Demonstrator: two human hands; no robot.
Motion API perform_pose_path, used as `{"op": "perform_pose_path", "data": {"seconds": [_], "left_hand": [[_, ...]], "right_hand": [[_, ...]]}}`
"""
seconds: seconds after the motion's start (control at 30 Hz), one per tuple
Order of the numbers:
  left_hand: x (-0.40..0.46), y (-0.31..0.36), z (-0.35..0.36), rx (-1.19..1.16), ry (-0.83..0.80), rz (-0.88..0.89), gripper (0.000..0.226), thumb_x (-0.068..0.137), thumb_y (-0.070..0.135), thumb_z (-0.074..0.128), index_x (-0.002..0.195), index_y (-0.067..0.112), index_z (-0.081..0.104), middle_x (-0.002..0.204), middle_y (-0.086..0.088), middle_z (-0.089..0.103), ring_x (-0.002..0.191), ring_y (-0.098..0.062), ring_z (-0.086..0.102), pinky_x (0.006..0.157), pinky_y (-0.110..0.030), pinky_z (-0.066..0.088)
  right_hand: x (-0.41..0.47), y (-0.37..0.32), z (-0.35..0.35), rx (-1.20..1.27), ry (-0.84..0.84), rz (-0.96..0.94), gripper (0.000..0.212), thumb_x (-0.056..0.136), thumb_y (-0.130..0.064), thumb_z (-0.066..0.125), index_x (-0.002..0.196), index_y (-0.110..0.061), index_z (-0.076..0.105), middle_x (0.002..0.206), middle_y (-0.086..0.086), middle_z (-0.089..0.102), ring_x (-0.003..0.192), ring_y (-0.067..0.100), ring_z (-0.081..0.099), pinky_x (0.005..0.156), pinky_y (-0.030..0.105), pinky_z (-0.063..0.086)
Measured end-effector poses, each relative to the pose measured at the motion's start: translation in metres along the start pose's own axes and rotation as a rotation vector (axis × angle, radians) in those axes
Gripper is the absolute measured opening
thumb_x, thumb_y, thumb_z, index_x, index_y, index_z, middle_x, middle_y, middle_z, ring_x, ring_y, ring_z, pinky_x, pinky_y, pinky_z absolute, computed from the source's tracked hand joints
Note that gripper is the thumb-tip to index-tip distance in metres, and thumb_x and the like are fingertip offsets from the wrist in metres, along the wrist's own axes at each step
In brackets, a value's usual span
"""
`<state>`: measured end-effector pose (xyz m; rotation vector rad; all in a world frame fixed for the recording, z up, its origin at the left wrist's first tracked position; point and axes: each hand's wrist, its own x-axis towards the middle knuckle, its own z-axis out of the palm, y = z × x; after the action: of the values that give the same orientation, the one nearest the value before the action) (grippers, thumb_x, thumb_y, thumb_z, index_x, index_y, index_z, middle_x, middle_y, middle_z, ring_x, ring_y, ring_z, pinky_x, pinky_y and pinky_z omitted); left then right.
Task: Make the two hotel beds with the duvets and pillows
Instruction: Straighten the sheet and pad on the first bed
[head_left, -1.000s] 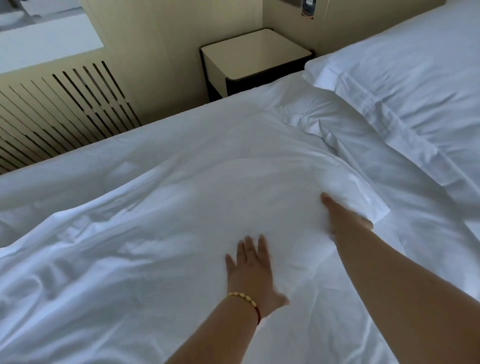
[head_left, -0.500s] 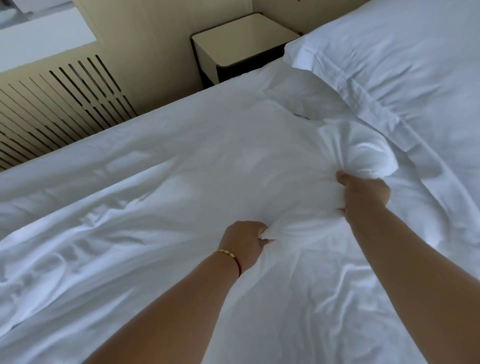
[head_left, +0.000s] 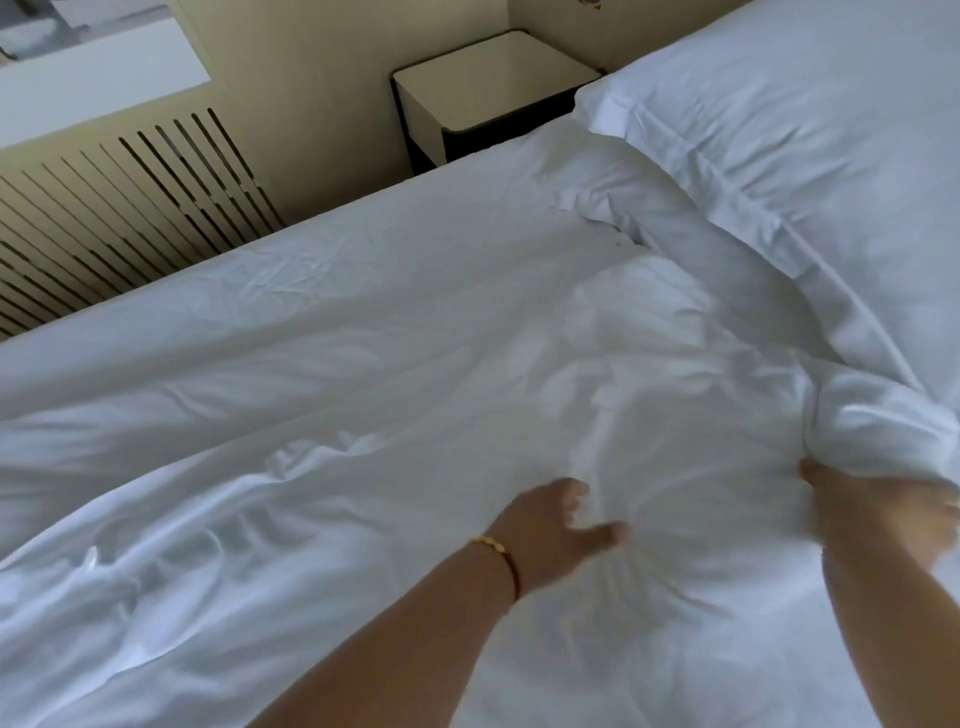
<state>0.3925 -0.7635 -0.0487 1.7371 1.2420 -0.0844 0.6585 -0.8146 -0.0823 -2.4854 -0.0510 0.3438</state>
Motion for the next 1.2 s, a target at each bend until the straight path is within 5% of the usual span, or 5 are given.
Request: {"op": "perform_pose_path", "data": {"seconds": [0.2,0.37,0.5,0.97,1.2], "left_hand": [[-0.01,-0.1,-0.107,0.078,0.711,-0.326,0.052,0.093,0.035,0.06,0.132,0.003,0.047,0.131,-0.02,0.05,0.119,-0.034,0.053,0.102,-0.033,0.037],[-0.035,-0.194,-0.163,0.152,0.575,-0.639,0.104,0.078,0.063,0.064,0.155,0.019,0.008,0.161,-0.011,0.003,0.133,-0.036,0.042,0.091,-0.041,0.05],[-0.051,-0.239,-0.177,0.147,0.423,-0.769,0.115,0.061,0.085,0.058,0.152,0.038,0.006,0.139,-0.017,0.044,0.064,-0.024,0.064,0.043,-0.022,0.045],[-0.021,-0.214,-0.267,0.216,1.068,-0.478,0.044,0.088,0.037,0.067,0.115,0.003,0.058,0.114,-0.023,0.057,0.102,-0.044,0.057,0.089,-0.046,0.048],[0.005,-0.262,-0.185,0.038,0.834,-0.486,0.045,0.088,0.026,0.067,0.126,0.01,0.048,0.127,-0.015,0.044,0.104,-0.035,0.055,0.089,-0.034,0.044]], "right_hand": [[-0.089,-0.07,0.042,-0.062,0.274,-0.674,0.065,0.065,-0.018,0.067,0.125,-0.01,0.044,0.127,0.021,0.045,0.116,0.039,0.042,0.096,0.044,0.03],[-0.156,-0.14,0.12,-0.288,-0.617,-1.072,0.085,0.073,-0.039,0.078,0.142,-0.019,0.033,0.149,0.003,0.021,0.124,0.027,0.049,0.1,0.035,0.041],[-0.183,-0.156,0.17,-0.671,-0.98,-1.264,0.103,0.072,-0.061,0.069,0.151,-0.036,0.008,0.157,-0.004,0.019,0.139,0.021,0.033,0.11,0.037,0.034],[-0.163,-0.228,0.166,-0.369,-0.254,-1.307,0.029,0.092,-0.03,0.056,0.111,-0.007,0.059,0.108,0.015,0.054,0.097,0.038,0.058,0.074,0.038,0.043],[-0.179,-0.152,0.224,-0.794,-0.443,-1.118,0.035,0.094,-0.018,0.048,0.127,-0.006,0.049,0.127,0.012,0.041,0.115,0.037,0.052,0.091,0.041,0.046]]}}
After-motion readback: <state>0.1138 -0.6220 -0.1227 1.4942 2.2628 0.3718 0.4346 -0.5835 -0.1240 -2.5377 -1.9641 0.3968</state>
